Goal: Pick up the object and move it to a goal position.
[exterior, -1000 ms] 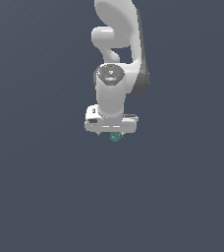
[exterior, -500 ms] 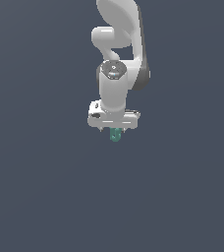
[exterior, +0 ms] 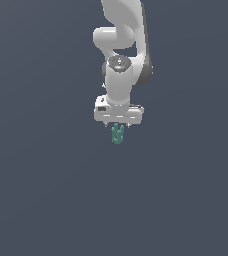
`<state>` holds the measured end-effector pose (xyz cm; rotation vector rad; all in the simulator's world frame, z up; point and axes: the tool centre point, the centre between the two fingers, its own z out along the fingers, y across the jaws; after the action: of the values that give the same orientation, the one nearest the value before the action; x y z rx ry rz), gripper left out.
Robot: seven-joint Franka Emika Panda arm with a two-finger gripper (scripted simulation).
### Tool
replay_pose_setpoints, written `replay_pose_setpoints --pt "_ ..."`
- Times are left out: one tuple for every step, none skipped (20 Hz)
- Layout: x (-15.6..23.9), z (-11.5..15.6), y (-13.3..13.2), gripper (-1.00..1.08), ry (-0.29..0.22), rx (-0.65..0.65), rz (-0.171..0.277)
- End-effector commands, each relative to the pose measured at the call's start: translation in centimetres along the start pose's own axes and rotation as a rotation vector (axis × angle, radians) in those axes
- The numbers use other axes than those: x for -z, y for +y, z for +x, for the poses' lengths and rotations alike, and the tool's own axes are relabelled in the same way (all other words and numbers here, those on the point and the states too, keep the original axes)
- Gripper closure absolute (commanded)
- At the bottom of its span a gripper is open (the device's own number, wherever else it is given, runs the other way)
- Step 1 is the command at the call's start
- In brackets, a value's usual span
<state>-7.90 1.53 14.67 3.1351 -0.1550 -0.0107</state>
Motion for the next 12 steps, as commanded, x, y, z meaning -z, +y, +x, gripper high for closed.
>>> replay_pose_setpoints --pt "-0.05 -0.7 -0.11 -0.92 0.004 -0.008 0.002" --pt "-0.07 -0.89 -0.14 -0.92 0.005 -0.01 0.002" --pt "-0.08 -1.05 -0.16 -0.92 0.005 -0.012 0.002" --pt "-0.09 -1.17 -0.18 -0.92 0.006 -0.013 0.003" --pt "-0.1 -1.26 -0.19 -0.92 0.006 -0.014 0.003" --pt "-0.1 -1.31 -0.2 -0.92 0.007 -0.015 0.003" --pt "-0.11 -1.33 -0.21 -0.92 0.007 -0.015 0.003" --pt "-0.1 -1.23 -0.2 -0.92 0.006 -0.013 0.003" --pt "-0.12 -1.23 -0.2 -0.92 0.006 -0.013 0.003" --pt "-0.21 -1.23 -0.2 -0.92 0.006 -0.013 0.003" --pt "-0.35 -1.24 -0.21 -0.92 0.006 -0.013 0.003" --pt "-0.55 -1.25 -0.21 -0.92 0.006 -0.013 0.003"
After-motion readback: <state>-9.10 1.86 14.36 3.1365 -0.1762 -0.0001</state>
